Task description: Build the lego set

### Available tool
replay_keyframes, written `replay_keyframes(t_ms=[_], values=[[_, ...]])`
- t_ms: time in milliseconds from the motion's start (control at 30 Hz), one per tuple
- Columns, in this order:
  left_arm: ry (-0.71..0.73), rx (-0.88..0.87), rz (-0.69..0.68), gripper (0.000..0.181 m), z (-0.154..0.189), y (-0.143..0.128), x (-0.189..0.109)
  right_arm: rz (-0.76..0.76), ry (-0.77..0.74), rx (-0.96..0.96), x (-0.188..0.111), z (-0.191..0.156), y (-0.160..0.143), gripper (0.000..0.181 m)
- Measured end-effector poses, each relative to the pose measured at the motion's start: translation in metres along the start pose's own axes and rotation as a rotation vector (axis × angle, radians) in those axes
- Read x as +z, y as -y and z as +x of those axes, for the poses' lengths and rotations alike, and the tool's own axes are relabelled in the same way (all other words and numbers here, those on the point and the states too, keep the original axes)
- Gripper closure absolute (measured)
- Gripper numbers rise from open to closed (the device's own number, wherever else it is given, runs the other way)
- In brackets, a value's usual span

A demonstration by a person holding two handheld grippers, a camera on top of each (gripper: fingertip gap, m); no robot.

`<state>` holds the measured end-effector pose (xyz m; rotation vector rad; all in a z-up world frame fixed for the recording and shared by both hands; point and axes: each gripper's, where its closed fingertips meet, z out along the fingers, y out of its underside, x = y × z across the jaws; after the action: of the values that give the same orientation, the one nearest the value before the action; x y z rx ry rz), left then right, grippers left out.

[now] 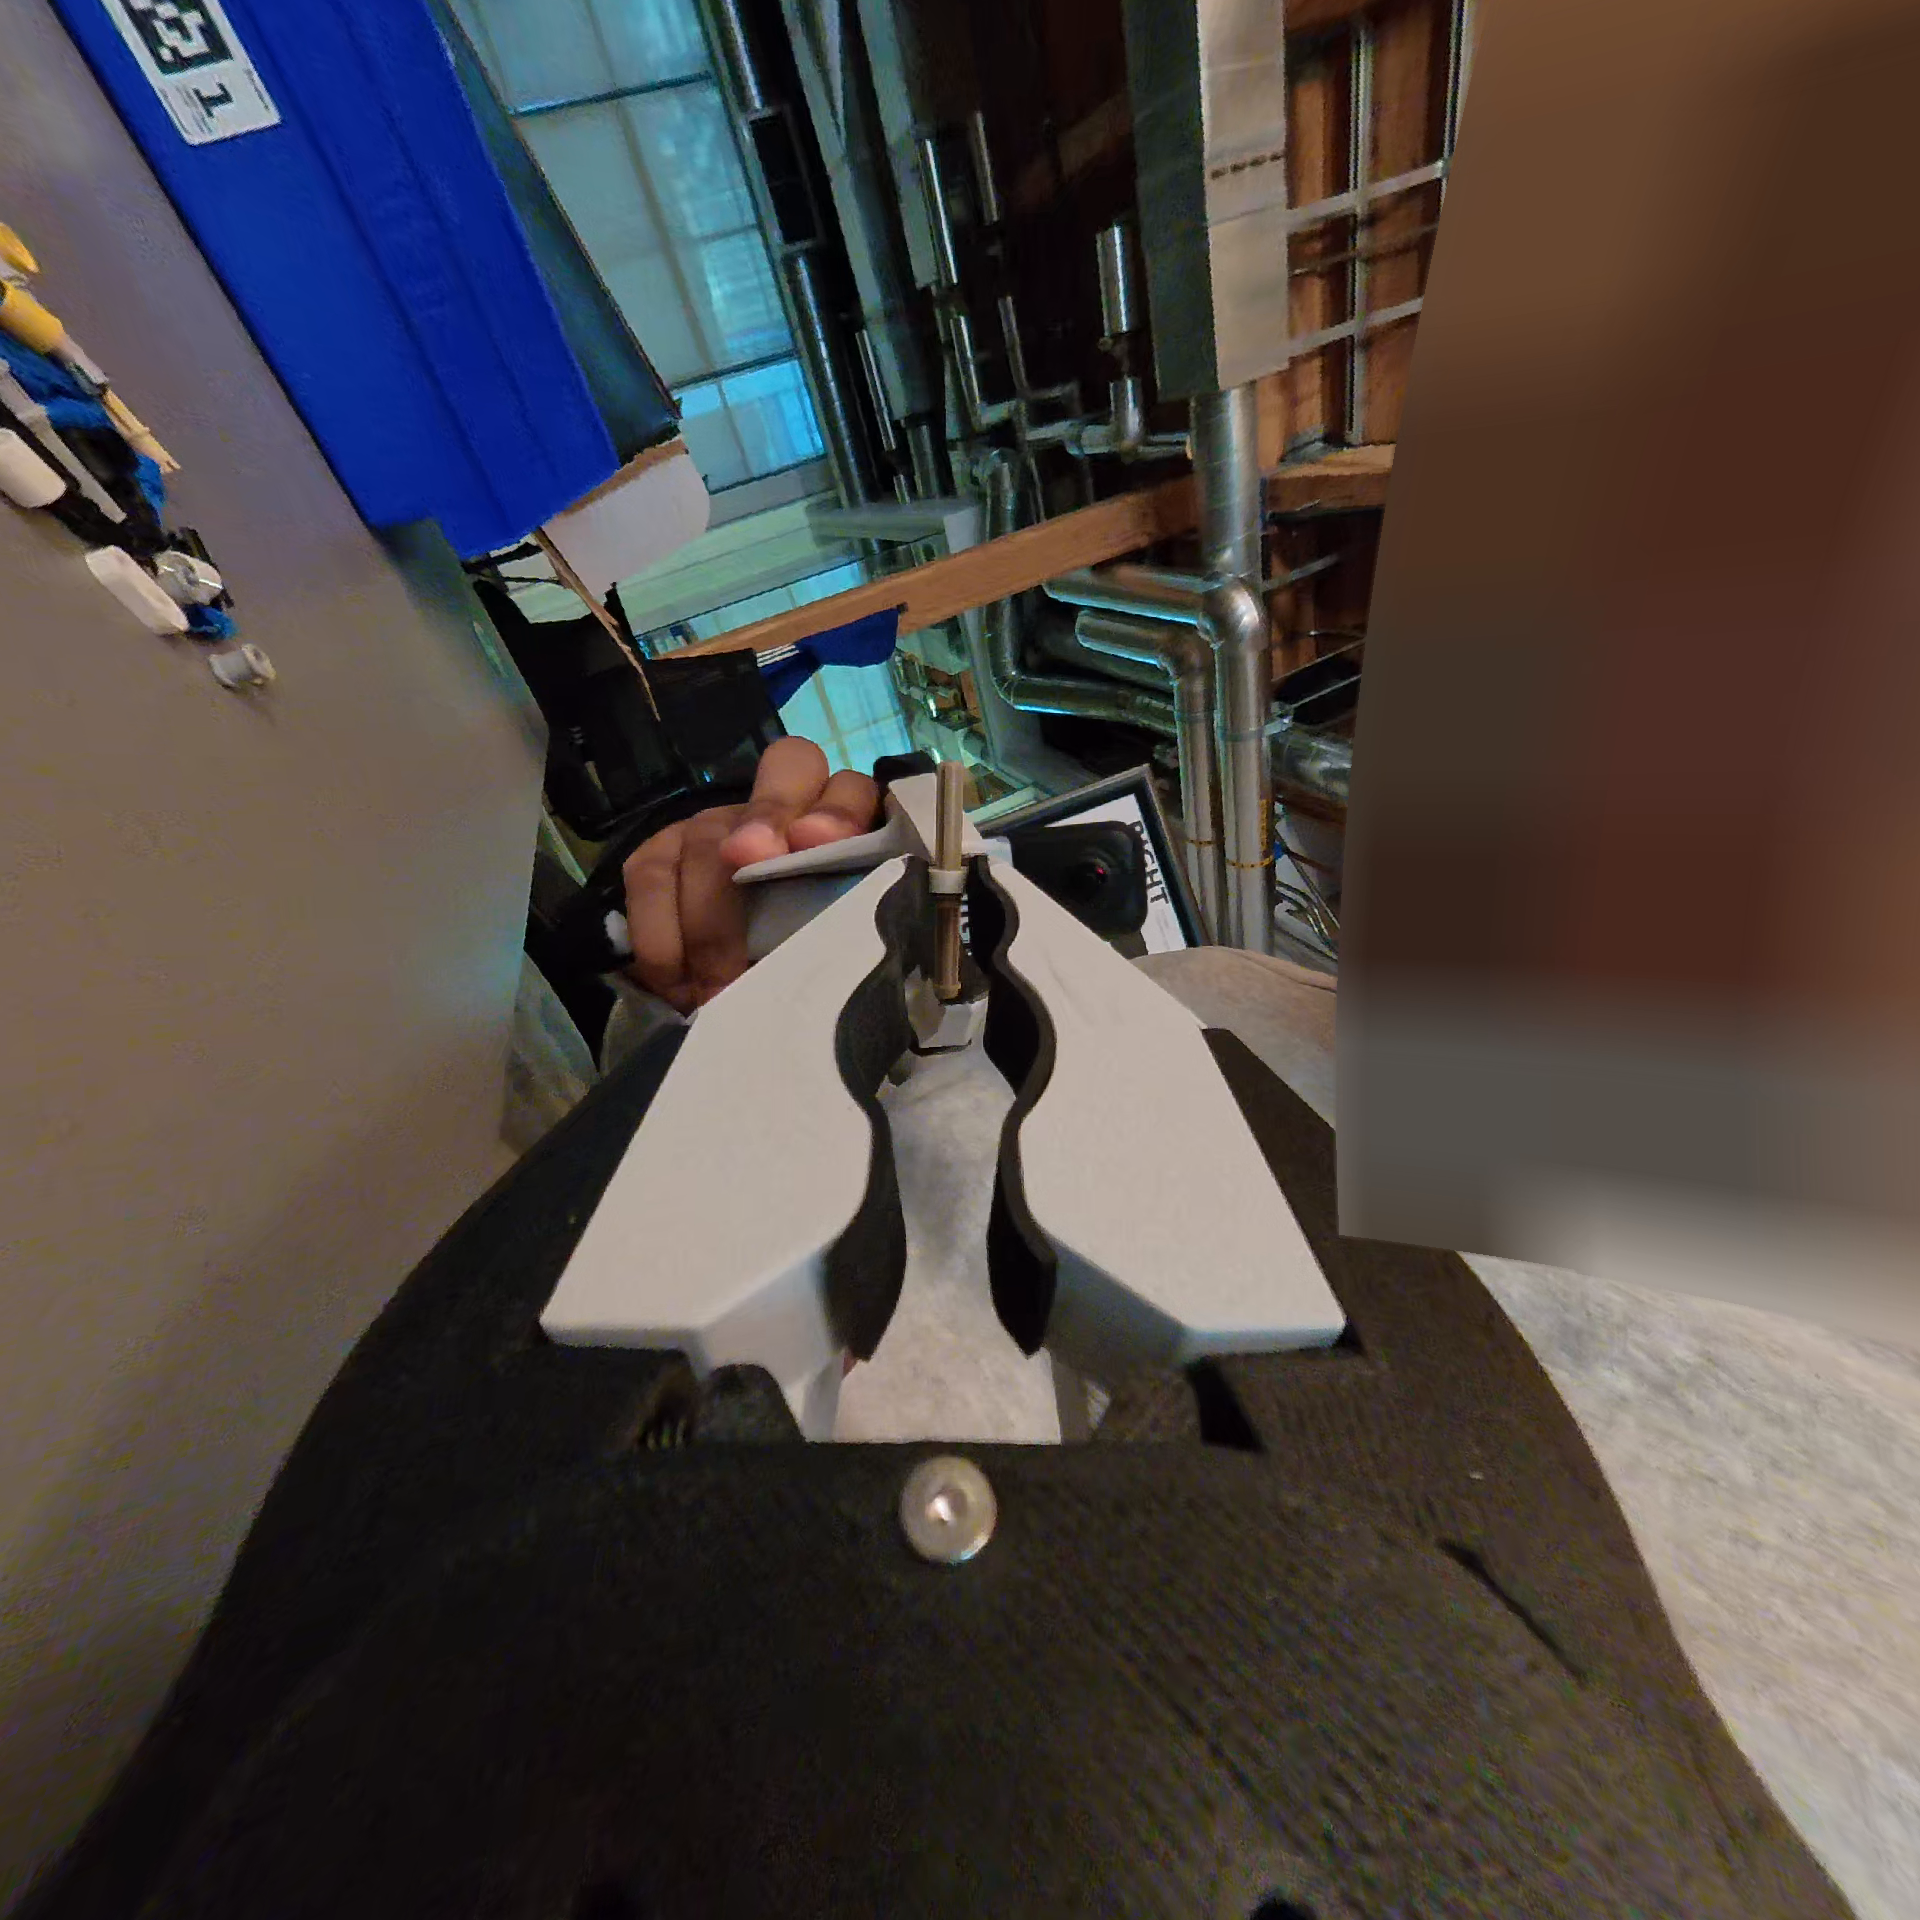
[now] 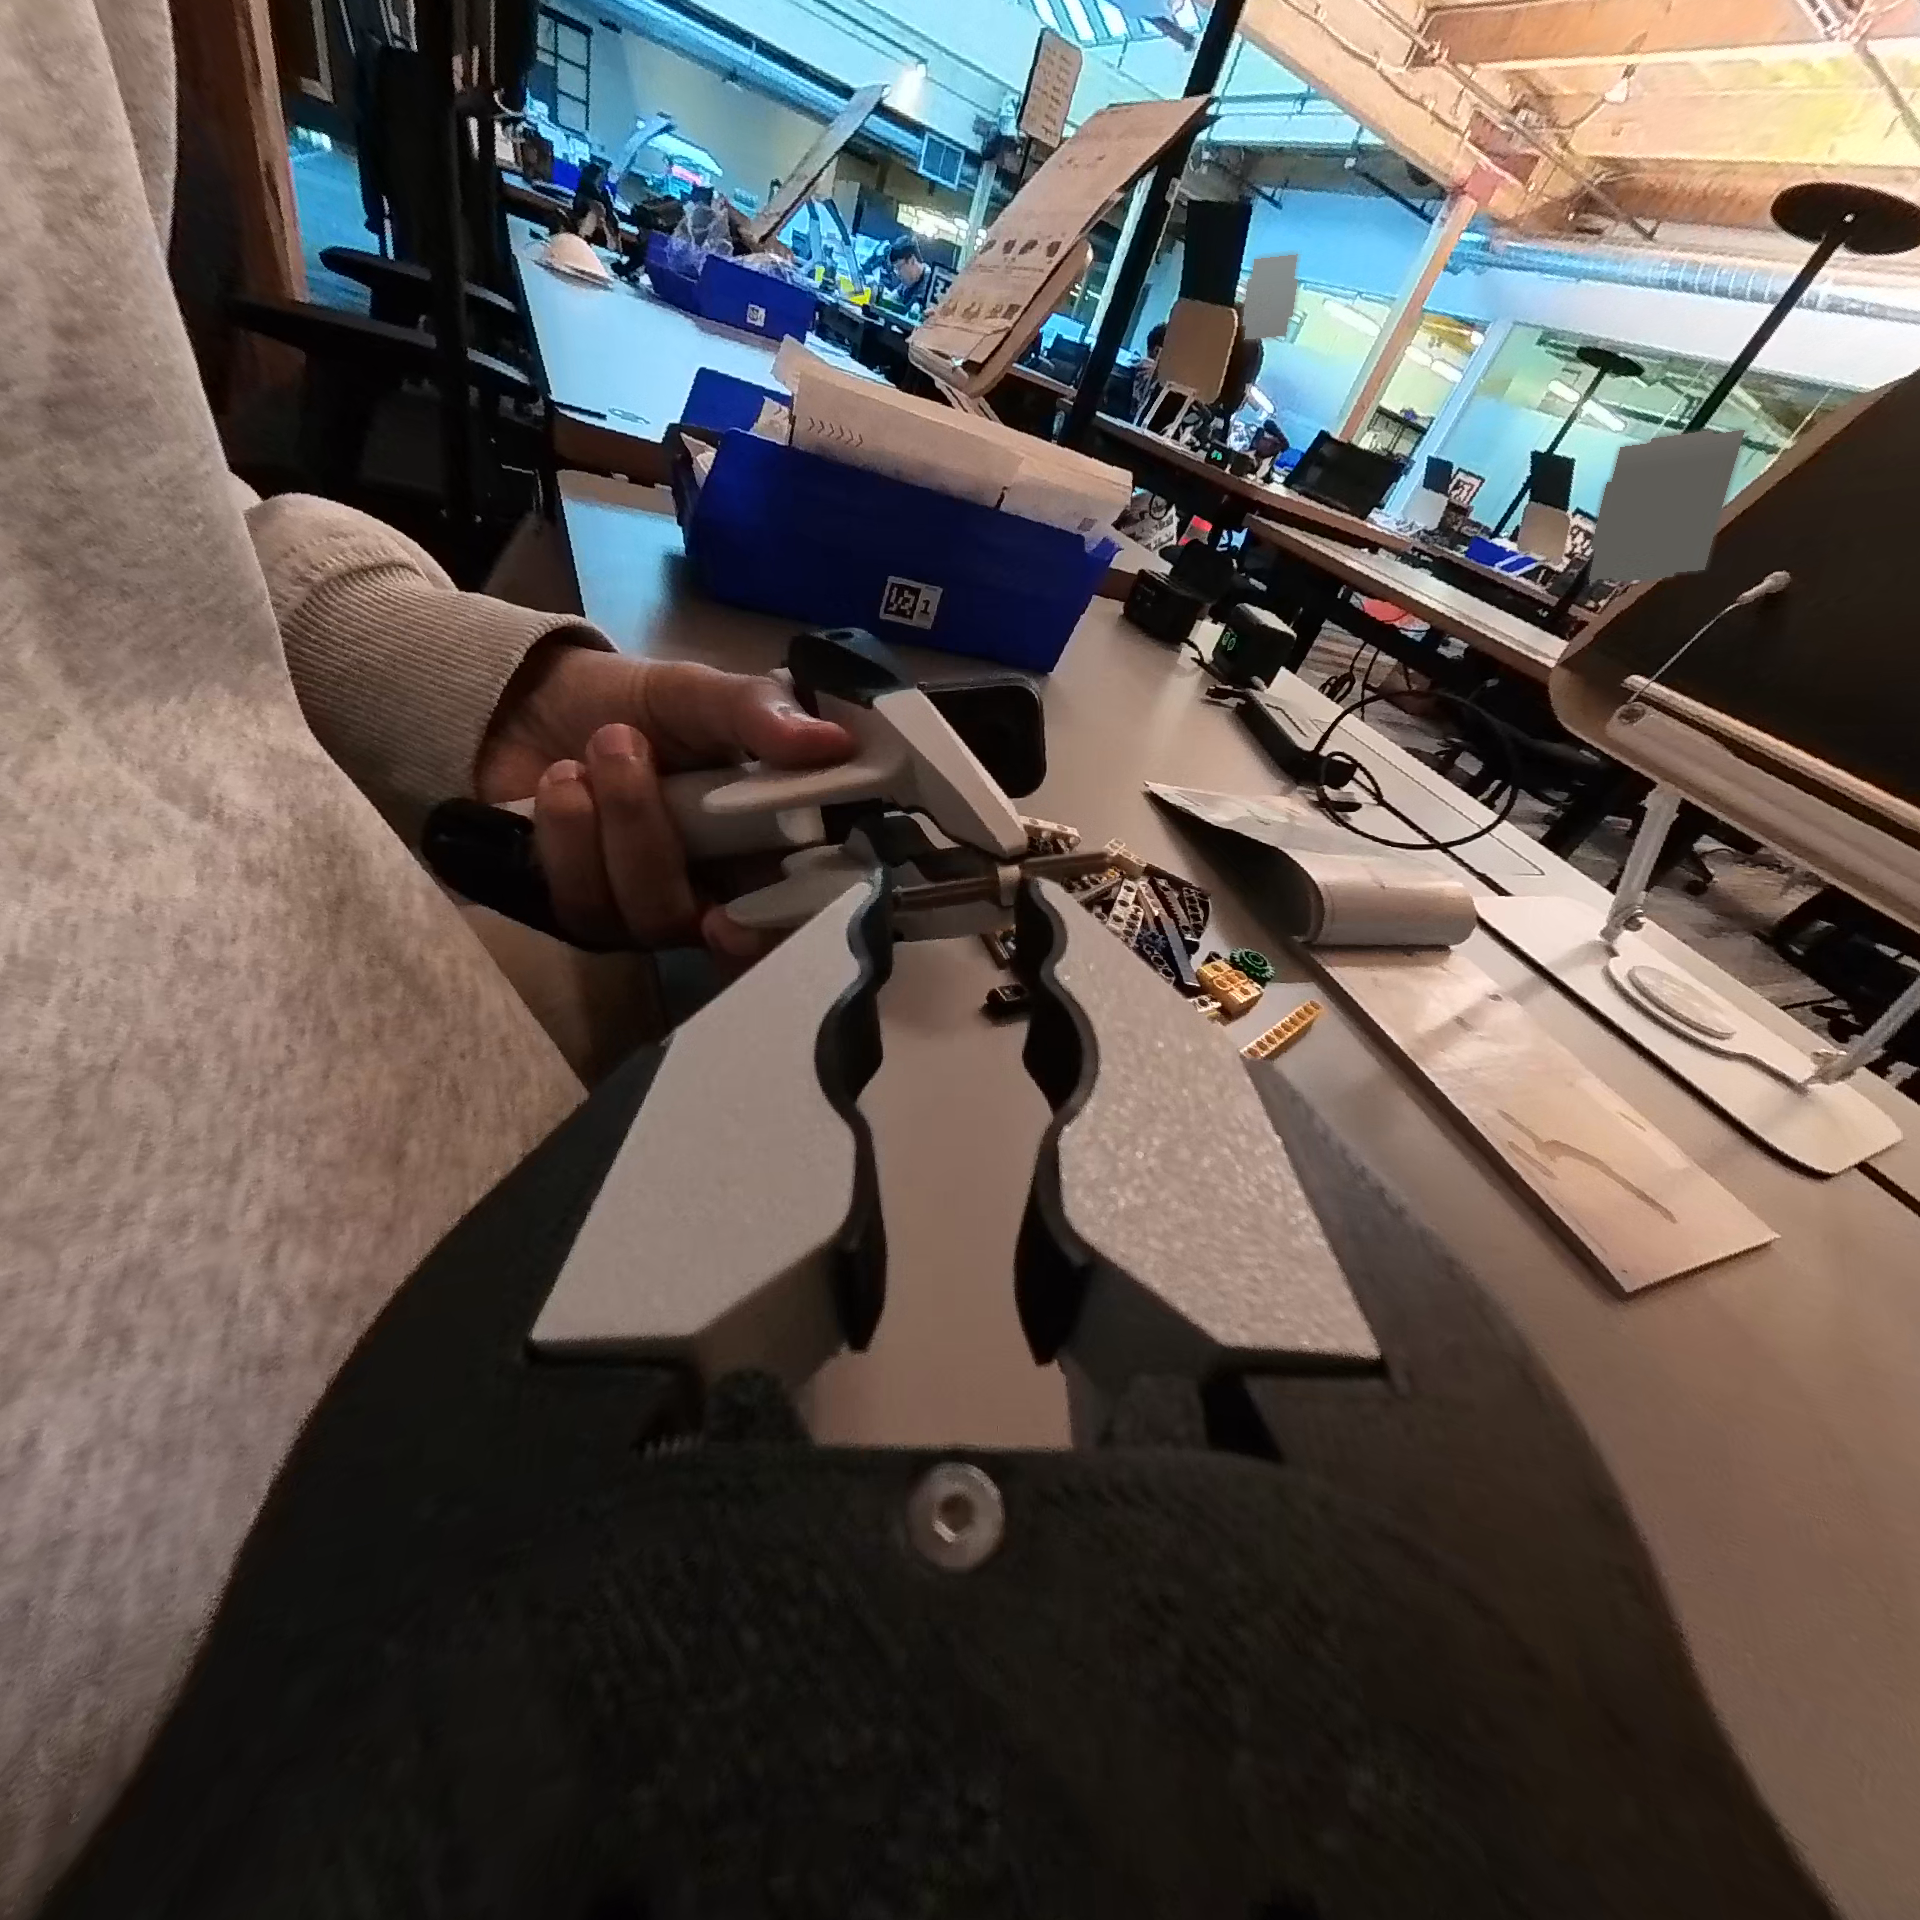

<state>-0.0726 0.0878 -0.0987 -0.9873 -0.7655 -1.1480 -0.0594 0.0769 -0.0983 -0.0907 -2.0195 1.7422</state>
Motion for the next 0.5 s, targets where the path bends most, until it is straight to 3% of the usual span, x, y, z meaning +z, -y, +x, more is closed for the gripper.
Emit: replay_keyframes(t_ms=[500], values=[[-0.032, -0.013, 0.022, 0.172, 0.0013, 0.0013, 0.0015, -0.006, -0.020, -0.048, 0.0003, 0.0012, 0.0001, 0.159]])
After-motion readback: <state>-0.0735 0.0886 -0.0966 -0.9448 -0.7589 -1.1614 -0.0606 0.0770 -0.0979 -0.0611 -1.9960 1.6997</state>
